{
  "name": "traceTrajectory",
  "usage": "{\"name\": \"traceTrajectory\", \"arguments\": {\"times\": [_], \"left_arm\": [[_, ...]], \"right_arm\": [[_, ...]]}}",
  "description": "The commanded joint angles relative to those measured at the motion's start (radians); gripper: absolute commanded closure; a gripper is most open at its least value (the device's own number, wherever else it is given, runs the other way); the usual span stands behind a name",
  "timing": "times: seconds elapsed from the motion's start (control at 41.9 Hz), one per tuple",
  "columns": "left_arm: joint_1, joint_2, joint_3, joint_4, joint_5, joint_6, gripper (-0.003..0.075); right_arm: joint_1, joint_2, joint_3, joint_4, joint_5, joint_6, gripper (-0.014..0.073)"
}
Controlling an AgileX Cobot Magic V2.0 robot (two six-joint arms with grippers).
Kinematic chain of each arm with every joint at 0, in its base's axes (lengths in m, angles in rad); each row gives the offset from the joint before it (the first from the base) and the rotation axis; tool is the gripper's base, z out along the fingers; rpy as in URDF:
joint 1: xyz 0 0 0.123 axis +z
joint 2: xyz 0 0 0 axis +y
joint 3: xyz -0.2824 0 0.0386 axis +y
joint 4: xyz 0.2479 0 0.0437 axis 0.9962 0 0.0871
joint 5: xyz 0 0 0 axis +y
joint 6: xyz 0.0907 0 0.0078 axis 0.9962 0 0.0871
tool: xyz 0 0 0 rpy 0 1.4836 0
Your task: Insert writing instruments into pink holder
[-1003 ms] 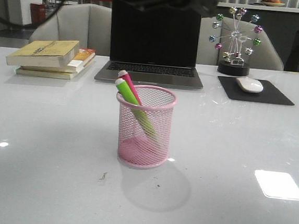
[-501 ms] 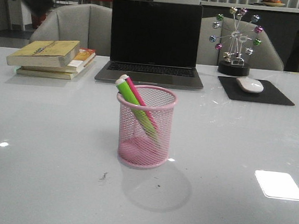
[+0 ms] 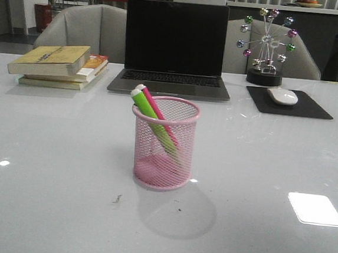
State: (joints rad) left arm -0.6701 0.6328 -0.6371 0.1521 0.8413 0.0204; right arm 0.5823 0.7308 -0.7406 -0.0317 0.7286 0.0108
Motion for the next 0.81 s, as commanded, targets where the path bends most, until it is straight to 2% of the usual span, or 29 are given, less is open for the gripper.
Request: {"name": "traceTrajectory", "arguments": {"times": [0.0, 0.095, 0.239, 0.358, 0.788], "left_arm": [[0.001, -0.027, -0.010, -0.014, -0.058, -0.034, 0.0305], [0.001, -0.024, -0.010, -0.014, -0.055, -0.034, 0.0346], [0.001, -0.024, -0.010, -0.009, -0.067, -0.034, 0.0500], [0.001, -0.024, -0.010, -0.006, -0.057, -0.034, 0.0619], [0.001, -0.024, -0.010, -0.006, -0.059, -0.034, 0.0625]], "right_arm": [[-0.001, -0.005, -0.027, -0.004, -0.066, -0.020, 0.0169], [-0.001, -0.005, -0.027, -0.004, -0.066, -0.020, 0.0230], [-0.001, -0.005, -0.027, -0.004, -0.063, -0.020, 0.0427], [-0.001, -0.005, -0.027, -0.003, -0.042, -0.020, 0.0545], [-0.001, -0.006, -0.027, -0.003, -0.030, -0.020, 0.0536]]}}
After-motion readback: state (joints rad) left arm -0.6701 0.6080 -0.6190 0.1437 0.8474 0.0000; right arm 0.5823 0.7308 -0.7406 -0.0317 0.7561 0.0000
